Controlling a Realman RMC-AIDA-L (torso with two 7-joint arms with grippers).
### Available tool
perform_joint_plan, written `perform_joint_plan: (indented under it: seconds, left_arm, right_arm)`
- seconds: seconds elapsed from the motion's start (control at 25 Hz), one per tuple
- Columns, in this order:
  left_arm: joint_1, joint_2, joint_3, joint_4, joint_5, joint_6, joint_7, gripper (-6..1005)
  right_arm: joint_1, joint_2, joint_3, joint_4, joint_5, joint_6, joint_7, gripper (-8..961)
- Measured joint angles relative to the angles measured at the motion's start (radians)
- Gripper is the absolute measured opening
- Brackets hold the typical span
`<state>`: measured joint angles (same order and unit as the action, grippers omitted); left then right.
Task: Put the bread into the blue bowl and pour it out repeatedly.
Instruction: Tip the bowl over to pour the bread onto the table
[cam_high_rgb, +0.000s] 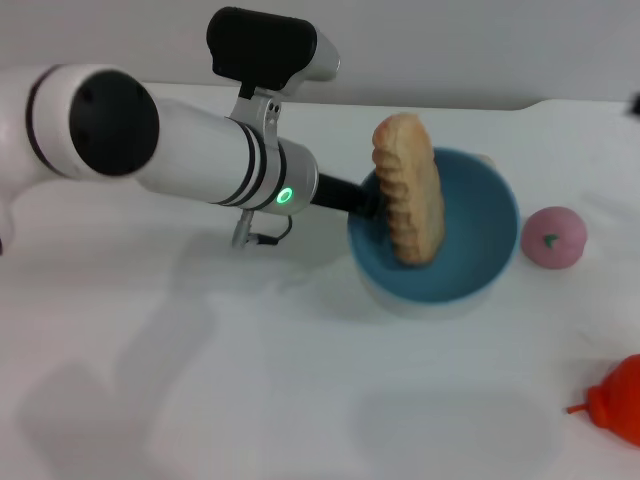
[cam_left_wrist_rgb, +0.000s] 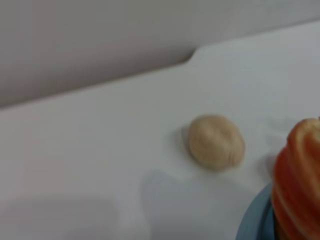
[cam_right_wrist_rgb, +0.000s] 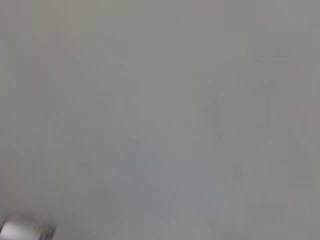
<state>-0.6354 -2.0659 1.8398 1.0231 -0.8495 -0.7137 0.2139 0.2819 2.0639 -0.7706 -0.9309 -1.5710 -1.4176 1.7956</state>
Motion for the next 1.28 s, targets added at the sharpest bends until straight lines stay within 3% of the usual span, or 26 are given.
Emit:
perform_joint_plan:
  seconds: [0.04,0.2,0.48,0.68,0.8,0.88,1.04,1.28]
  left_arm:
    - [0.001,0.0,0.052,-0.018,0.0,0.093,0.0,-2]
    - [-0.004,-0.002,0.127,-0.062,0.001,0.237,0.001,-2]
    - [-0.063,-0.009,0.244,-0.216,0.0,0.485,-0.015,-1]
    - [-0.08,-0.011,0.279,-0.288,0.004,0.6,-0.014,-1]
    - [-0.087,-0.011,0.333,-0.366,0.008,0.765,-0.002,-1]
    - [-0.087,-0.01,0.351,-0.378,0.009,0.807,0.012,-2]
    - [-0.064,-0.012,0.411,-0.398,0.009,0.958,0.128,-2]
    - [-0.022,-0.013,0.447,-0.394,0.007,1.011,0.283,-2]
  right_arm:
    - [-0.017,0.0,0.032,0.02,0.035,-0.014,-0.034,491]
    - [-0.063,0.001,0.122,0.092,0.12,-0.058,-0.096,491]
    - [-0.08,0.001,0.227,0.196,0.148,-0.155,-0.106,491]
    - [-0.08,0.002,0.254,0.223,0.149,-0.218,-0.111,490]
    - [-0.075,0.003,0.26,0.244,0.15,-0.24,-0.112,490]
    - [-0.073,0.004,0.261,0.253,0.151,-0.251,-0.113,490]
    - [-0.069,0.006,0.261,0.276,0.151,-0.273,-0.114,490]
    - [-0.056,0.009,0.261,0.328,0.152,-0.288,-0.116,490]
